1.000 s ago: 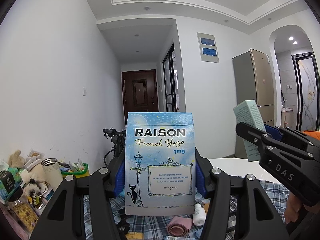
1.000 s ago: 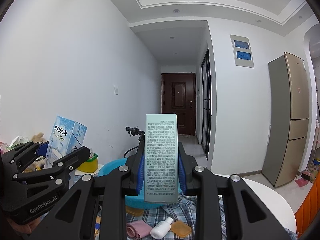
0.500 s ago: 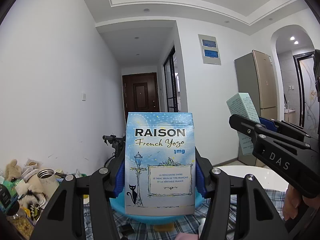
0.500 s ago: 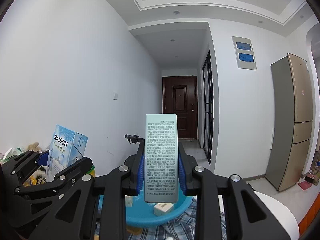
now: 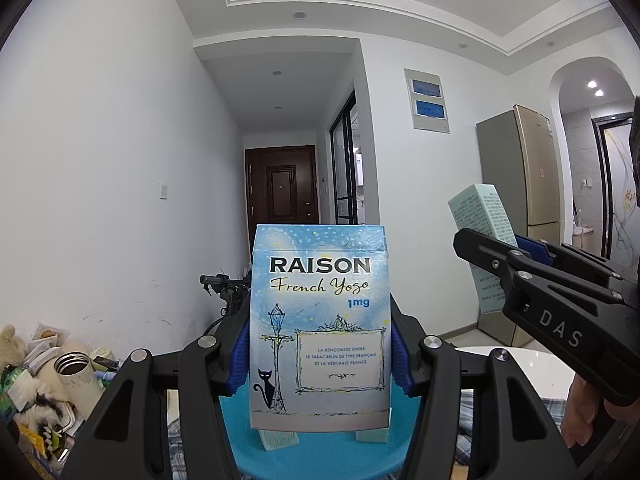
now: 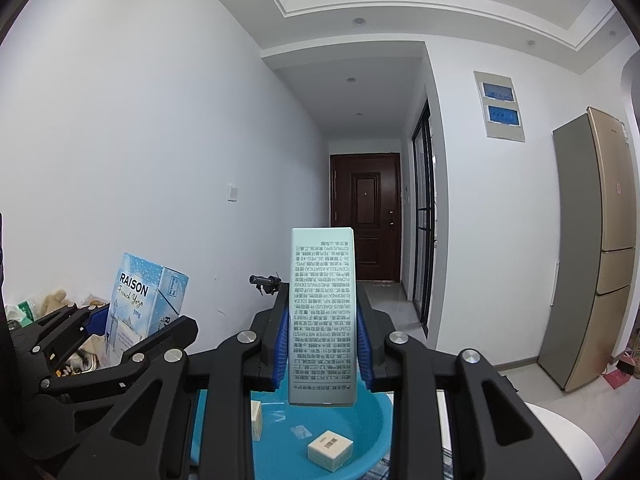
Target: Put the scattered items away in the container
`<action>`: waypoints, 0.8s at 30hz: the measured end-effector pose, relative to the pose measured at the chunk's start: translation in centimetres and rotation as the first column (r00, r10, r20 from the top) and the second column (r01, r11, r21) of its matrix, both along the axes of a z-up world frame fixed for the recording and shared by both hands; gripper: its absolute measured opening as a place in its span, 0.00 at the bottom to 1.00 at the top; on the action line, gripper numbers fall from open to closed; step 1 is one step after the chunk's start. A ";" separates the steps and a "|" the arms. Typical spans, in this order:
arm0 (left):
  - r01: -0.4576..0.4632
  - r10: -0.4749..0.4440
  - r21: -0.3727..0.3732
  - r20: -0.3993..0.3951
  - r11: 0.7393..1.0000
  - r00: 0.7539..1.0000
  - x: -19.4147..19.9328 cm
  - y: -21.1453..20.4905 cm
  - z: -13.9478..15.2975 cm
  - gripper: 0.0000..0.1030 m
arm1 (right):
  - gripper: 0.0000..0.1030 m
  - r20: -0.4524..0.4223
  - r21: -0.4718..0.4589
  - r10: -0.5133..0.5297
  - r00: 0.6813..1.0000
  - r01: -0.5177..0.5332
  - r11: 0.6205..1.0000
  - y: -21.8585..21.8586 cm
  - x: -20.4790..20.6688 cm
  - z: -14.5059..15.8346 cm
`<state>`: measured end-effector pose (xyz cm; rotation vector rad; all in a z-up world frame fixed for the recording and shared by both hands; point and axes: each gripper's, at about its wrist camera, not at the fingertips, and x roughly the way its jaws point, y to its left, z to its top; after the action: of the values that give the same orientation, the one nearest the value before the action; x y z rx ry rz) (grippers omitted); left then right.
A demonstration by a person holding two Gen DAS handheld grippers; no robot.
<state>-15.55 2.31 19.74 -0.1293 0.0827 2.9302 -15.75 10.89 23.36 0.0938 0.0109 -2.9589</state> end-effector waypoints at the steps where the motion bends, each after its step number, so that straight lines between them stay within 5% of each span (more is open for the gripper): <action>1: -0.004 0.004 0.003 0.001 1.000 1.000 -0.6 0.0 0.0 0.56 | 0.26 0.001 -0.001 0.000 1.000 0.000 1.000 0.0 -0.6 0.1; 24: -0.030 0.028 0.049 0.041 0.998 0.999 -6.4 -1.6 -0.9 0.56 | 0.26 0.010 -0.025 0.001 1.000 -0.001 1.000 1.2 -8.4 -0.4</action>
<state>-21.92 0.66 18.81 -0.1828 0.0018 2.9548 -24.14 12.05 22.93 0.1051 -0.0278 -2.9563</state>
